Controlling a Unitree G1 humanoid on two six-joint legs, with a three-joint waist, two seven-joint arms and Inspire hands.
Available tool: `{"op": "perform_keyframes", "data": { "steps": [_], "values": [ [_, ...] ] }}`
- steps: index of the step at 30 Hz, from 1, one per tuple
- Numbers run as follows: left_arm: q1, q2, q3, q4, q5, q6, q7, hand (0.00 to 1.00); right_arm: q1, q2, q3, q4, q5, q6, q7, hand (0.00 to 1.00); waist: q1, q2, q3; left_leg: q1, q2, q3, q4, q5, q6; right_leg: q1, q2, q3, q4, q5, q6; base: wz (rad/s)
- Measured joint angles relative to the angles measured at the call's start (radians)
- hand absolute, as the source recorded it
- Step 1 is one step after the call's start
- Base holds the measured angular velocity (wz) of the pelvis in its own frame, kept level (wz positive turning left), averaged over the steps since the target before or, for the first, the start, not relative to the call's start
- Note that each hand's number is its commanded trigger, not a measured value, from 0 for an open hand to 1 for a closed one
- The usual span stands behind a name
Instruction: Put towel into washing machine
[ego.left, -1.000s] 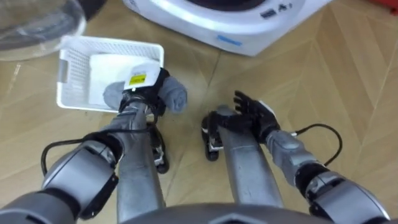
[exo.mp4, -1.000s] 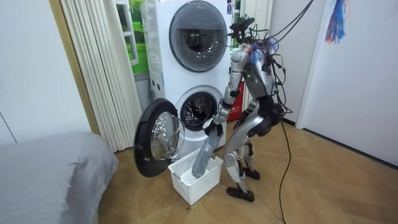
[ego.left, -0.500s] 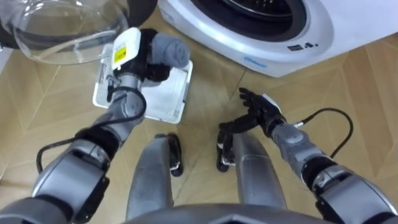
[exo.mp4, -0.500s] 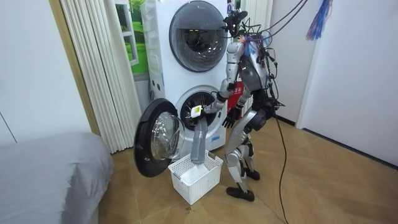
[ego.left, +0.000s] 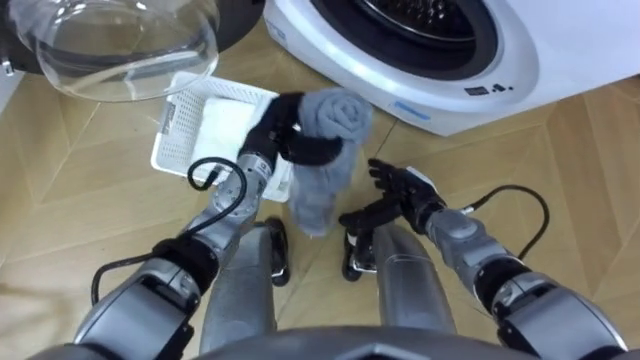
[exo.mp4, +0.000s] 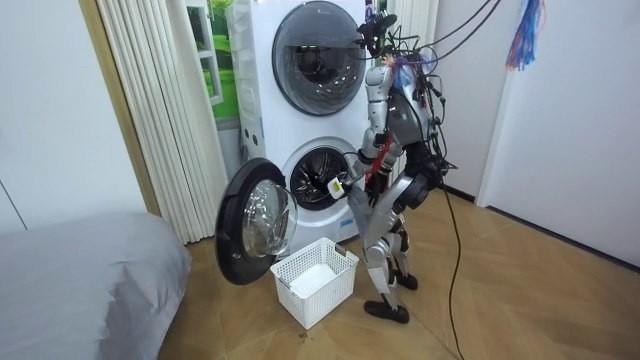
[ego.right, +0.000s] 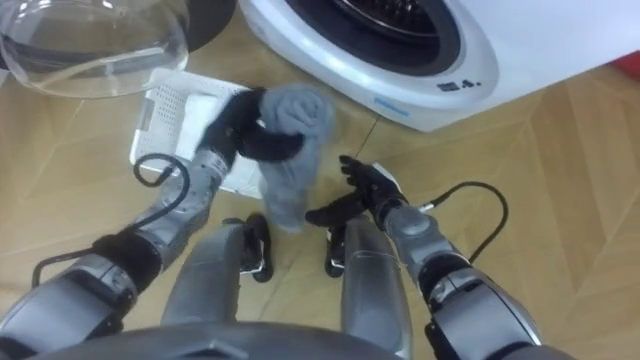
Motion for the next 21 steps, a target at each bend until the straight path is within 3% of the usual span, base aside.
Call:
{"op": "perform_keyframes", "data": {
  "steps": [4, 6, 12, 18, 19, 20, 21],
  "values": [
    [0.015, 0.011, -0.017, -0.002, -0.102, 0.029, -0.123, 1.0, 0.007, -0.002, -0.012, -0.01, -0.001, 0.019, 0.025, 0.0, 0.009, 0.003, -0.012, 0.029, -0.001, 0.0, -0.027, 0.005, 0.008, 0.028, 0.0, 0.004, -0.031, 0.014, 0.01, -0.03],
    [0.018, 0.013, -0.025, -0.007, -0.155, 0.053, -0.174, 1.0, 0.013, -0.004, -0.029, -0.01, -0.025, 0.019, 0.042, 0.0, 0.016, 0.014, -0.0202, 0.037, -0.004, 0.001, -0.044, 0.009, 0.013, 0.037, -0.001, 0.002, -0.047, 0.023, 0.016, 0.0],
    [0.017, 0.021, -0.025, -0.008, -0.33, 0.12, -0.24, 1.0, 0.013, -0.01, -0.031, -0.03, -0.033, 0.037, 0.058, 0.0, 0.02, 0.017, -0.0219, 0.044, -0.004, 0.01, -0.057, 0.018, 0.018, 0.043, -0.004, 0.006, -0.052, 0.031, 0.017, 0.01],
    [0.017, 0.023, -0.014, -0.03, -0.414, 0.149, -0.288, 1.0, 0.01, -0.015, -0.038, -0.037, -0.031, 0.039, 0.074, 0.03, 0.027, 0.018, -0.0228, 0.054, 0.0, 0.008, -0.085, 0.033, 0.011, 0.054, 0.005, 0.001, -0.08, 0.046, 0.01, 0.01],
    [0.017, 0.023, -0.008, -0.042, -0.415, 0.156, -0.289, 1.0, 0.01, -0.014, -0.043, -0.037, -0.032, 0.039, 0.074, 0.44, 0.027, 0.019, -0.0226, 0.053, 0.001, 0.007, -0.088, 0.035, 0.01, 0.055, 0.007, 0.0, -0.087, 0.049, 0.009, 0.0],
    [0.017, 0.025, -0.004, -0.066, -0.417, 0.162, -0.29, 1.0, 0.011, -0.014, -0.049, -0.034, -0.031, 0.039, 0.073, 1.0, 0.028, 0.02, -0.0226, 0.053, 0.002, 0.007, -0.091, 0.037, 0.008, 0.057, 0.01, -0.001, -0.092, 0.05, 0.008, 0.0],
    [0.017, 0.025, -0.001, -0.085, -0.417, 0.163, -0.293, 1.0, 0.013, -0.014, -0.052, -0.033, -0.031, 0.039, 0.07, 1.0, 0.027, 0.022, -0.0237, 0.055, 0.005, 0.006, -0.092, 0.037, 0.007, 0.063, 0.012, -0.005, -0.098, 0.051, 0.007, 0.0]
  ]
}}
